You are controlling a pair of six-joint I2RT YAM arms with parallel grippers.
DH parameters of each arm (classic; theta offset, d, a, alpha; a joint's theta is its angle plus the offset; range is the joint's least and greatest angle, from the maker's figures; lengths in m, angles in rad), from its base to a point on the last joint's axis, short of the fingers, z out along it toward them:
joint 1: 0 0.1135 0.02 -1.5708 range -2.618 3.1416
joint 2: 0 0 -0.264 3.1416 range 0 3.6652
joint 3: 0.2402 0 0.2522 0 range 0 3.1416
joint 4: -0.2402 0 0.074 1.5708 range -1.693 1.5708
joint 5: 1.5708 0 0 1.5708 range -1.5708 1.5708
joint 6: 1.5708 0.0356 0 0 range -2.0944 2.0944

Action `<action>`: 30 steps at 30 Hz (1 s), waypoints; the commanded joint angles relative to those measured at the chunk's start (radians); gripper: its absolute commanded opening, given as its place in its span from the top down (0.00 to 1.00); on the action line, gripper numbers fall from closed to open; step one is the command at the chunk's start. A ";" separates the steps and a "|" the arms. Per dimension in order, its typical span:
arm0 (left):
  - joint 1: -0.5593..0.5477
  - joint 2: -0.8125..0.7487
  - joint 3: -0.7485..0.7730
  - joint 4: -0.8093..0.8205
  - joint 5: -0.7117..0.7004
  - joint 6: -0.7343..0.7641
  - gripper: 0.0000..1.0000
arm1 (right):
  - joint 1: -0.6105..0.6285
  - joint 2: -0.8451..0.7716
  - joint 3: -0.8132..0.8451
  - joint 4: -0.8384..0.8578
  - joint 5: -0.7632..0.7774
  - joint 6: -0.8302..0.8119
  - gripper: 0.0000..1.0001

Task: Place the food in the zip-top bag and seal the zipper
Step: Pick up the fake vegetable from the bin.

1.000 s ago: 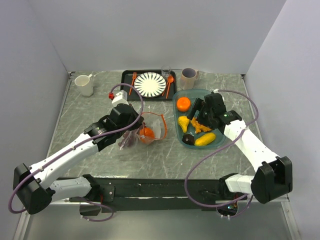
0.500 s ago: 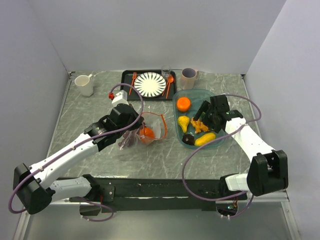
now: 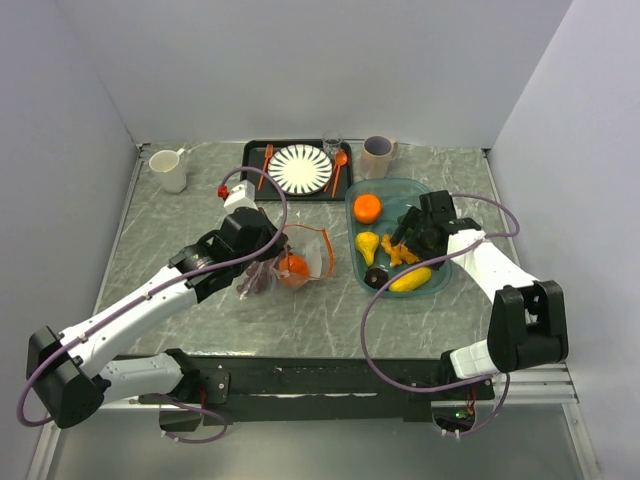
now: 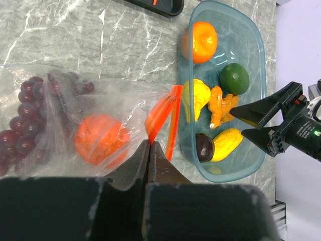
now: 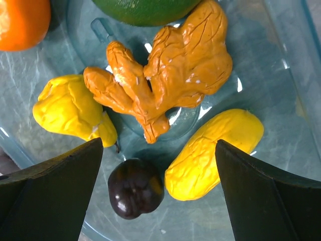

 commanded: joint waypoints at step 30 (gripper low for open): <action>-0.002 0.005 0.022 0.007 -0.001 -0.009 0.99 | -0.027 0.133 -0.104 0.278 -0.181 -0.084 0.41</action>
